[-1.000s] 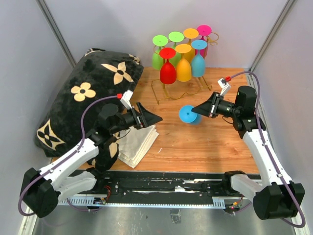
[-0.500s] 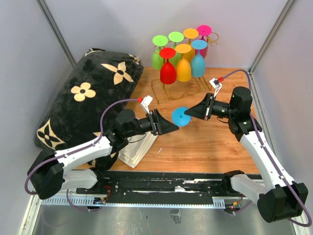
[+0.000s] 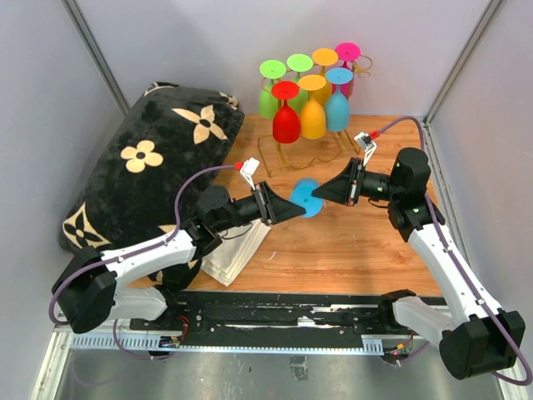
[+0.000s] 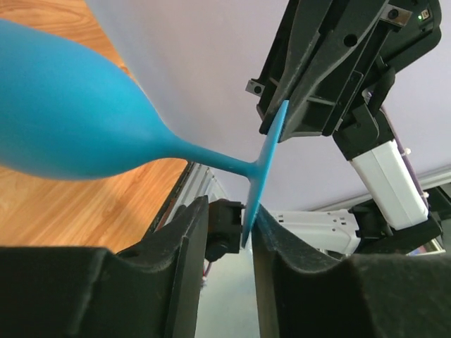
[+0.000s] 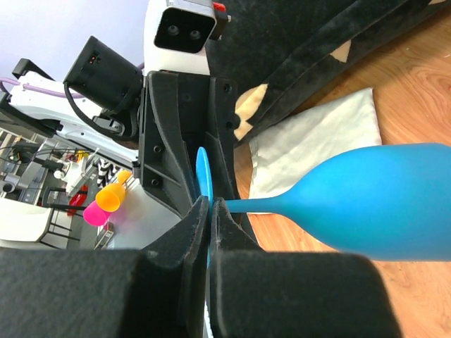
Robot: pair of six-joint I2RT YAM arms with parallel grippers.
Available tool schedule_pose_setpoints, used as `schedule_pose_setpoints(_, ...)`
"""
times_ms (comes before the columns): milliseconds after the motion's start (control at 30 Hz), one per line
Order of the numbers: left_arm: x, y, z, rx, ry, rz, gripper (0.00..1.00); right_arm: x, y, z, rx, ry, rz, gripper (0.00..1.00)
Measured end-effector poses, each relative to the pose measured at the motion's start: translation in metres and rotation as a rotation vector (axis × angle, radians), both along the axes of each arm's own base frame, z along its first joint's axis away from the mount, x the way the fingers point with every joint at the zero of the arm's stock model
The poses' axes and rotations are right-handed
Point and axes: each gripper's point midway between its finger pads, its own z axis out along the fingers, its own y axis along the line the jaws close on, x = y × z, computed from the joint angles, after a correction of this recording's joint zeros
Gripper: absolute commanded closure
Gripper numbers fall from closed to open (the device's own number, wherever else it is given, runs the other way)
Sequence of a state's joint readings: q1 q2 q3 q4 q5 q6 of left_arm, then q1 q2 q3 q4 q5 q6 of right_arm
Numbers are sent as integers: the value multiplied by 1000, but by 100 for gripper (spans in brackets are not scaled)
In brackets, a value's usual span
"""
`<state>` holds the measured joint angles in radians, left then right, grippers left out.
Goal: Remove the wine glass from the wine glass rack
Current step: Place the wine glass at the center of the board.
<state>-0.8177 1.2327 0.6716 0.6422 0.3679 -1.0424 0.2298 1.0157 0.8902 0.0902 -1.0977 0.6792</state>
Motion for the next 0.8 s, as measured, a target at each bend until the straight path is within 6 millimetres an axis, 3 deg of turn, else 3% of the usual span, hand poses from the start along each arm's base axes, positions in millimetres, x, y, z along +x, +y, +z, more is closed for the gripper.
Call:
schedule_pose_setpoints(200, -1, -2, 7, -21, -19, -15, 96, 0, 1, 0, 3, -3, 10, 90)
schedule_pose_setpoints(267, -1, -2, 8, -19, -28, -16, 99, -1, 1, 0, 3, -4, 11, 86)
schedule_pose_setpoints(367, -2, -2, 8, -12, -38, -17, 99, -1, 0, -2, -5, -3, 15, 83)
schedule_pose_setpoints(467, -2, -1, 5, 5, -42, -15, 99, -4, 0, -7, -21, -4, 27, 93)
schedule_pose_setpoints(533, -3, 0, 3, 14, -44, -16, 90, -6, -1, -9, -37, -1, 32, 99)
schedule_pose_setpoints(667, -3, -1, 4, 20, -53, -17, 74, -7, -2, -8, -54, -18, 35, 99)
schedule_pose_setpoints(733, -3, -1, 6, 18, -53, -18, 73, -9, -2, -8, -56, -24, 36, 99)
schedule_pose_setpoints(800, -2, -2, 8, 15, -54, -21, 82, -10, -2, -7, -56, -29, 39, 99)
